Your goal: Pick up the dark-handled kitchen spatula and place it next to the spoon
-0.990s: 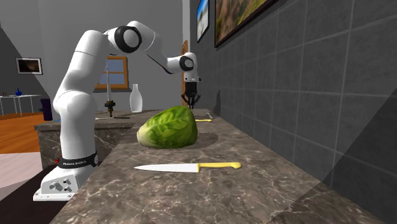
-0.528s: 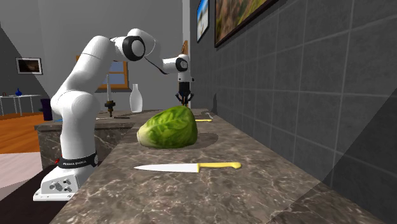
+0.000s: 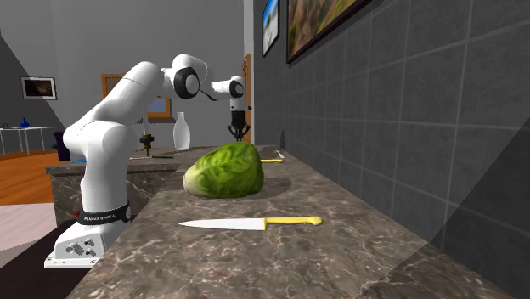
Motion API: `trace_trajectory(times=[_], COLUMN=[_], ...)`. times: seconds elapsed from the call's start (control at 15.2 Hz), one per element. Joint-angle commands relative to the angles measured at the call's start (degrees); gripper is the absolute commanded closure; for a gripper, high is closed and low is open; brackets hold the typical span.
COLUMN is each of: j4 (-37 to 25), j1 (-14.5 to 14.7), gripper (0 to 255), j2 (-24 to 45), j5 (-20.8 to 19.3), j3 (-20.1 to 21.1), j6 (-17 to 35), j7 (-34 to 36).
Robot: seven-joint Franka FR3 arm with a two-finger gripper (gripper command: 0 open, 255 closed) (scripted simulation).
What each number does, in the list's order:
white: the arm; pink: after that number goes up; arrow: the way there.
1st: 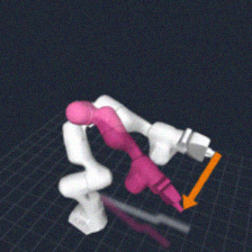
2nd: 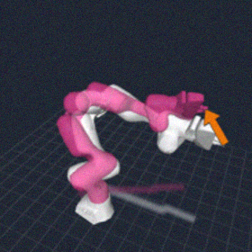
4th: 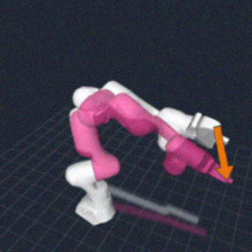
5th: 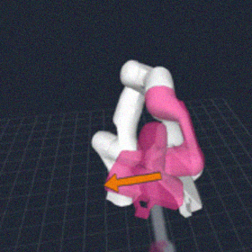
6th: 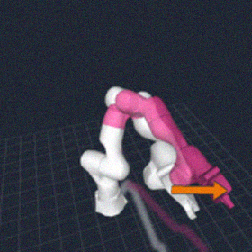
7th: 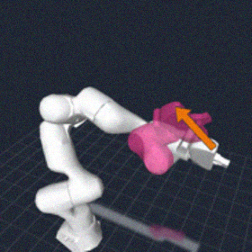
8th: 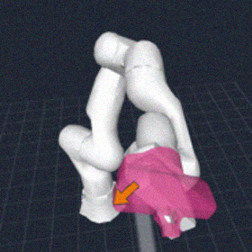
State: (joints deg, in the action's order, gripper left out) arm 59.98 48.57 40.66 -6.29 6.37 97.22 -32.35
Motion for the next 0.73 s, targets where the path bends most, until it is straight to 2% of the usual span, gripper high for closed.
trace_trajectory(times=[0.0, 0.66], j4=[0.2, 6.6], j1=[0.3, 0.1], gripper=[255, 255], j2=[0.7, 1.5], j5=[-0.1, -0.3], j3=[0.0, -0.1], j6=[1.0, 8.1], j7=[0.5, 0.9])
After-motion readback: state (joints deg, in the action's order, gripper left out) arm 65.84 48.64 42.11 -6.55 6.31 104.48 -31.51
